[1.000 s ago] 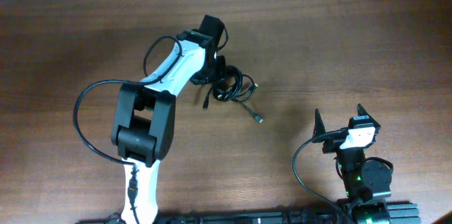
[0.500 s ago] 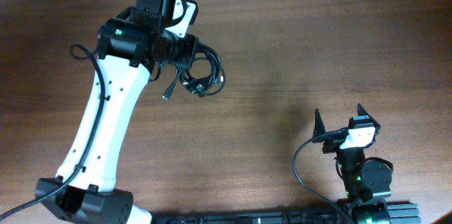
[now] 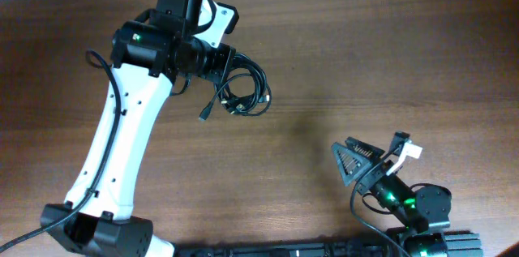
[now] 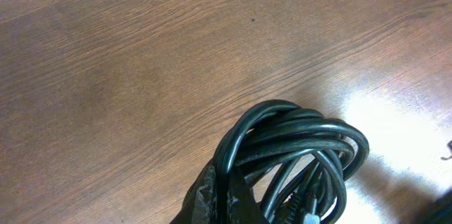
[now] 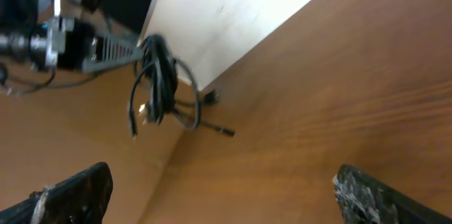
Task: Untangle cables
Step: 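Move the right gripper toward the bundle held by the left gripper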
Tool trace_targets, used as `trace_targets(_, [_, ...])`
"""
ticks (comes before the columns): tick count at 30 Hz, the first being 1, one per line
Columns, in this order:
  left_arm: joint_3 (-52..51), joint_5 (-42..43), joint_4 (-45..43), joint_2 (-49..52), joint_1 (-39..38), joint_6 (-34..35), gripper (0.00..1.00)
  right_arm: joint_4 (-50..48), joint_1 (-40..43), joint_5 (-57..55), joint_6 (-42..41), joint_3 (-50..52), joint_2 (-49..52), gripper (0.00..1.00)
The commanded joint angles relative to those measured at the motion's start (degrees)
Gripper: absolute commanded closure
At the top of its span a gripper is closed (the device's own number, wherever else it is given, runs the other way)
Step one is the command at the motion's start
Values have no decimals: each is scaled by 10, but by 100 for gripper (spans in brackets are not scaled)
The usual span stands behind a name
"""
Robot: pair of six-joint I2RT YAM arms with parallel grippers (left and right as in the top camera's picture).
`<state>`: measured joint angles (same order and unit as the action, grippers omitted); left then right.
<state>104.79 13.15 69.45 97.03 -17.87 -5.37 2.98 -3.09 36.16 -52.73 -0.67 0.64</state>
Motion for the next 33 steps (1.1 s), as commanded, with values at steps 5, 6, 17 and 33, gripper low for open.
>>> trace_targets(5, [2,47,7,-14,0,-10,100,29,-2,81,120,-147,198,2])
trace_targets(6, [2,47,10,-14,0,-10,100,31,-2,104,148,-183,252,2])
trace_targets(17, [2,126,28,-14,0,-10,100,-218,-44,257,159,-328,688,1])
trace_targets(33, [2,207,35,-14,-49,-10,100,-244,-131,66,196,-328,702,33])
